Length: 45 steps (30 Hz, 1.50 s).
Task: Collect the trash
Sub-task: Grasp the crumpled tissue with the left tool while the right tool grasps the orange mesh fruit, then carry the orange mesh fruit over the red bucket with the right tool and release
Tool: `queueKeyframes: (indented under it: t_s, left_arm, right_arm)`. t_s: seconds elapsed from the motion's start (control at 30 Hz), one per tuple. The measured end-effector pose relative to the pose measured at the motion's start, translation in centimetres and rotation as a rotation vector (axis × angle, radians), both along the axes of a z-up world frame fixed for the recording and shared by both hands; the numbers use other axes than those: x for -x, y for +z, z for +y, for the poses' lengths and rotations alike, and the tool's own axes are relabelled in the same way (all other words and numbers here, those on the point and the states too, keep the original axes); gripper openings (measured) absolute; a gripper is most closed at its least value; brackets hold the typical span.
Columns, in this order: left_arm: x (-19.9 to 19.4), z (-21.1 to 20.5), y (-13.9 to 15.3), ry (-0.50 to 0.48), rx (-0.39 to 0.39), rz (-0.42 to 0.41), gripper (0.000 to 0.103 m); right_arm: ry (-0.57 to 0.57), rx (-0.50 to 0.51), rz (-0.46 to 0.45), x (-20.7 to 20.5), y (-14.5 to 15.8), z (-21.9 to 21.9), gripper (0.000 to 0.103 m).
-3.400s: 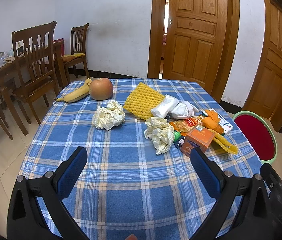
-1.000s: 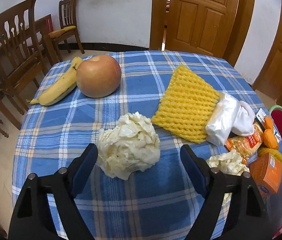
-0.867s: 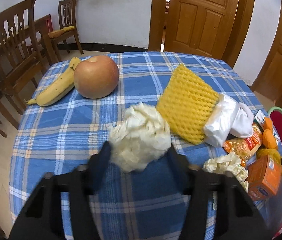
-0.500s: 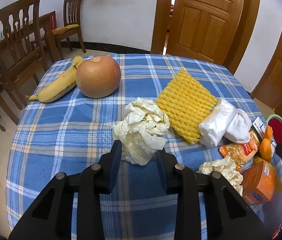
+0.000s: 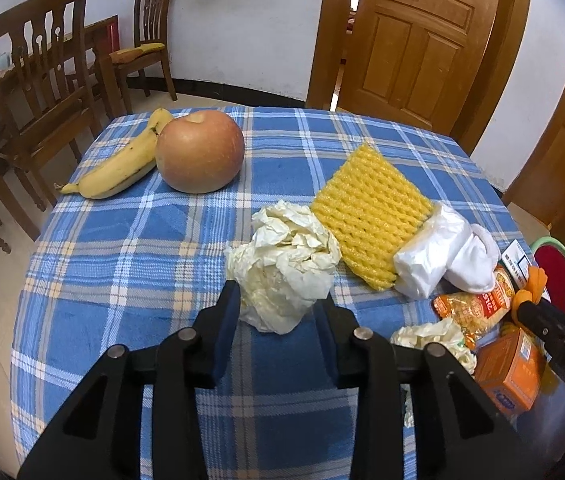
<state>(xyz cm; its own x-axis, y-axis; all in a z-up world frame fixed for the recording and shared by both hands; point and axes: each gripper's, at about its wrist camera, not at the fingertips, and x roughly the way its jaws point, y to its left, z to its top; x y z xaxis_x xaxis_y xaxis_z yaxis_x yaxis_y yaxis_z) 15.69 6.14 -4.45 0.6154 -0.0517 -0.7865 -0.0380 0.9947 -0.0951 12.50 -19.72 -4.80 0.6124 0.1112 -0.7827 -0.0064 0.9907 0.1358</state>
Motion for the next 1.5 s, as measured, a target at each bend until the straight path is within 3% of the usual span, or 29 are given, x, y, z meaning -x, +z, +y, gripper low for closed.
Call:
queueKeyframes:
  t_s: [0.17, 0.27, 0.53, 0.83, 1.17, 1.5]
  left_arm:
    - [-0.6, 0.2, -0.1, 0.007, 0.001, -0.008, 0.038]
    - [-0.3, 0.3, 0.1, -0.014, 0.012, -0.023, 0.016]
    - [1.6, 0.6, 1.7, -0.025, 0.065, -0.060, 0.016]
    - [4.7, -1.0, 6.2, -0.090, 0.074, -0.166, 0.016]
    - [6.1, -5.1, 9.3, -0.196, 0.091, -0.219, 0.016]
    - [5.7, -11.1, 10.5, -0.314, 0.073, -0.221, 0.016]
  right_arm:
    - [0.000, -0.024, 0.003, 0.3, -0.1, -0.1, 0.033]
    - [0.002, -0.033, -0.013, 0.8, 0.5, -0.2, 0.031]
    - [0.003, -0.066, -0.085, 2.6, 2.9, -0.5, 0.030]
    - [-0.006, -0.070, -0.159, 4.6, 5.6, -1.3, 0.030]
    - [-0.057, -0.058, -0.209, 6.3, 7.1, -3.6, 0.030]
    - [-0.139, -0.041, -0.214, 7.6, 7.5, -7.1, 0.030]
